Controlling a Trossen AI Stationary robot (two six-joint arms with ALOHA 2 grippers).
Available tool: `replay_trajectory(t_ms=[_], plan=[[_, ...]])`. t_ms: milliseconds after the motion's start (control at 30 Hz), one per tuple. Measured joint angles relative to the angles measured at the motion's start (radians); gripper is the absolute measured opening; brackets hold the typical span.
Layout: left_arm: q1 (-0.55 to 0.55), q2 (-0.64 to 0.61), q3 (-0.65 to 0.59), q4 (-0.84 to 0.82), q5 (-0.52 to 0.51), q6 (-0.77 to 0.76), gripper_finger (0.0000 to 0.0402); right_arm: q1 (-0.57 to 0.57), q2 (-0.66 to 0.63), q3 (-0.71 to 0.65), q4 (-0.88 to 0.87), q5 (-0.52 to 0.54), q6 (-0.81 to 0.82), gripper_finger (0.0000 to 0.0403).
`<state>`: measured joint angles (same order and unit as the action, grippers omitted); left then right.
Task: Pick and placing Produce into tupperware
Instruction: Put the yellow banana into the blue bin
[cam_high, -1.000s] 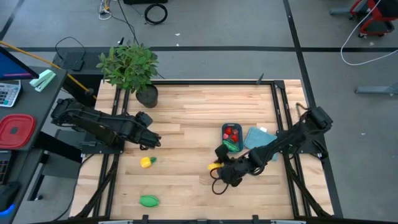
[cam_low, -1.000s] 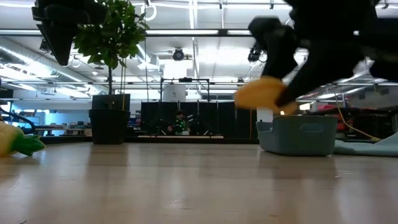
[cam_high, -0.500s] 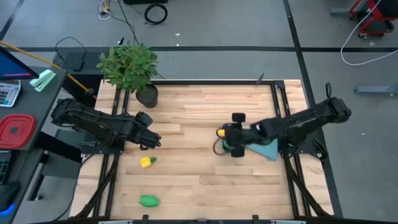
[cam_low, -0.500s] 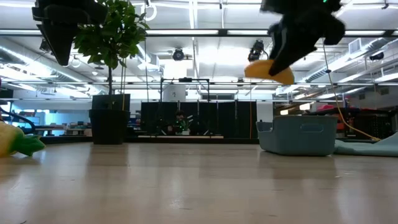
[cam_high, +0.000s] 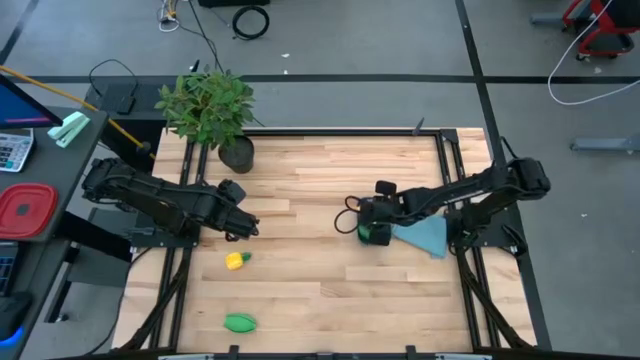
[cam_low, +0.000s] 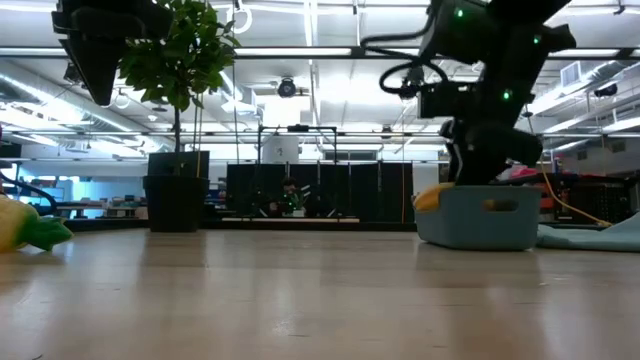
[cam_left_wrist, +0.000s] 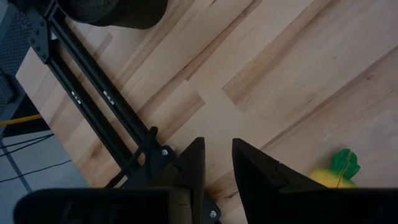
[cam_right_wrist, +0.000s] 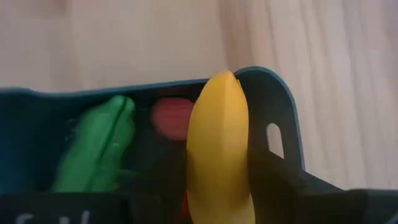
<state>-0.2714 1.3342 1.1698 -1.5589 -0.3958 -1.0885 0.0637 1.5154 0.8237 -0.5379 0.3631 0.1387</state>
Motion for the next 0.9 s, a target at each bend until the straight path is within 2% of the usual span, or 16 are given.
replay_trajectory(t_ms=[233, 633, 900], plan=[[0.000, 0.000, 0.000, 0.000, 0.000, 0.000, 0.0084, -0.023, 0.002, -0.016, 0.001, 0.030, -0.008, 0.0159], [0.000, 0.000, 0.000, 0.000, 0.000, 0.000, 0.0089, -0.022, 0.002, -0.013, 0.001, 0.030, -0.005, 0.0223], [0.000, 0.000, 0.000, 0.035, 0.021, -0.026, 0.0101, -0.022, 0.001, -0.008, -0.009, 0.028, -0.003, 0.0225]])
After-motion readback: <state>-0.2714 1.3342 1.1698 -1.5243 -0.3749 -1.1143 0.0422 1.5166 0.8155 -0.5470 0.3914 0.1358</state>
